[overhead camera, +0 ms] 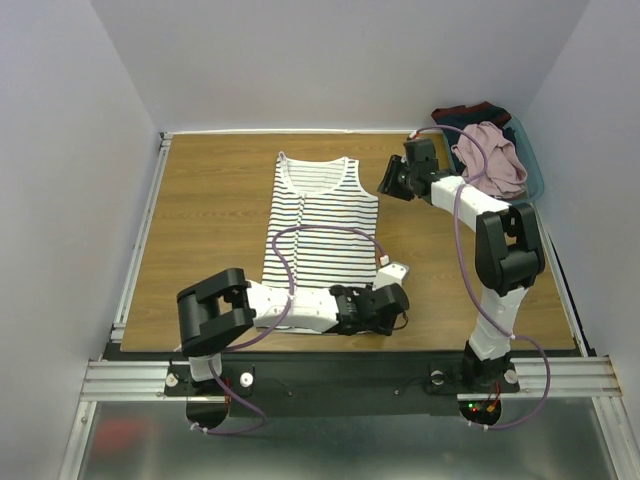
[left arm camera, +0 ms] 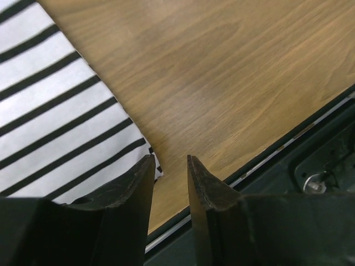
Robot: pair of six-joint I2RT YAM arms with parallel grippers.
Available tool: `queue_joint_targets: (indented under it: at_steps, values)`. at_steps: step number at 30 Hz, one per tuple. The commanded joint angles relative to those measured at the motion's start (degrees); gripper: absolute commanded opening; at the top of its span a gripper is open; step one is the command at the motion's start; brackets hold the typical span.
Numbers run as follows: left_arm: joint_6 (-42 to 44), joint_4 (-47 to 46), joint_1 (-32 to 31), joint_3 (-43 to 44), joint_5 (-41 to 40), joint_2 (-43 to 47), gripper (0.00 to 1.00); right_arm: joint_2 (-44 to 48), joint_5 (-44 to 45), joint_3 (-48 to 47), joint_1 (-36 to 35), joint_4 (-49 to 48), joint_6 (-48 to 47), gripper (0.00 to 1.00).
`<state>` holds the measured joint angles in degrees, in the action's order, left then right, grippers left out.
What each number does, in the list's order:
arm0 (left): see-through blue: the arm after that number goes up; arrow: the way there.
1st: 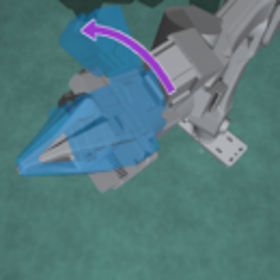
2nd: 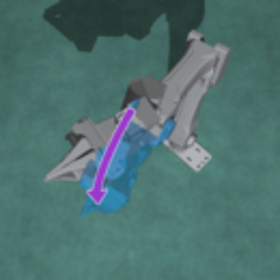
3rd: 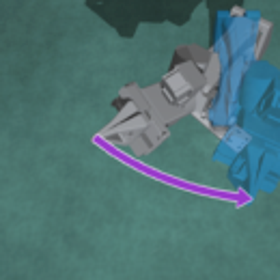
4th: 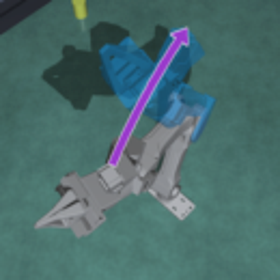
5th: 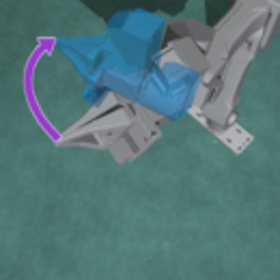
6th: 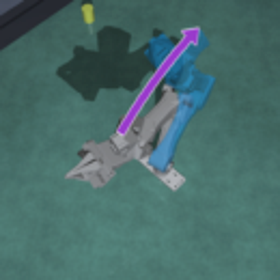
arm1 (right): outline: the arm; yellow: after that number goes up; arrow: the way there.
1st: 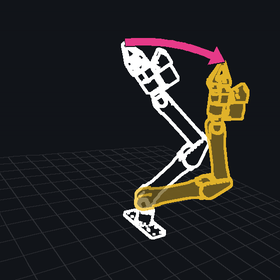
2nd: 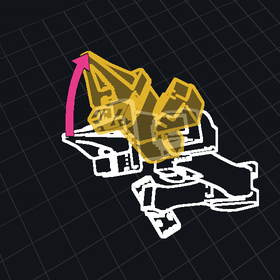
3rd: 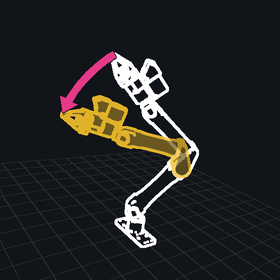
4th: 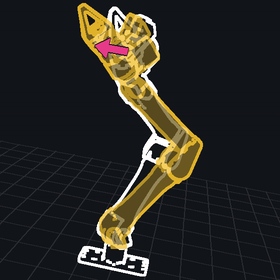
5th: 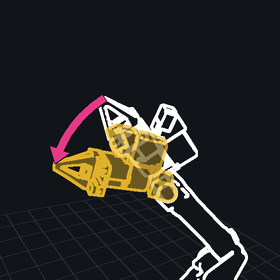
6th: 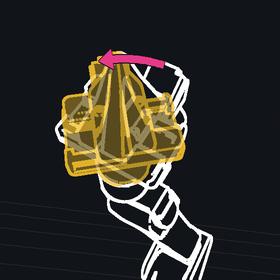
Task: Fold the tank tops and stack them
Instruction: Fold the tank top
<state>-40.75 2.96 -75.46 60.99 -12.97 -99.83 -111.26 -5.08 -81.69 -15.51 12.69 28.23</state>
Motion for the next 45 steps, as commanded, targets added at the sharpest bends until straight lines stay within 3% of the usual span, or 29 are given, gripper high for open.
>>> queue_joint_targets:
  at_steps: [1, 12, 37, 42, 45]
  values:
    - [-1.08, 5.73, -1.97, 5.09, -6.53, -2.03, 0.42, -0.45, -0.72, -0.75, 0.22, -2.14, -1.16, 0.45]
    - [-1.79, 9.87, -3.99, 6.95, -11.11, -1.94, 0.49, -0.27, -0.72, 0.92, 0.30, -2.67, -1.16, 0.45]
    - [-1.35, 10.31, -5.57, 8.71, -9.44, -7.31, 0.39, -2.38, -0.63, 1.18, 0.30, -3.11, -2.04, 0.43]
    - [-1.44, 9.43, -5.75, 8.09, -8.47, -7.83, 0.30, -2.03, -0.54, 1.53, 0.39, -3.20, -2.21, 0.43]
    - [-1.52, 9.26, -5.66, 7.83, -8.47, -7.75, 0.17, -2.03, -0.46, 1.62, 0.30, -3.28, -2.30, 0.43]
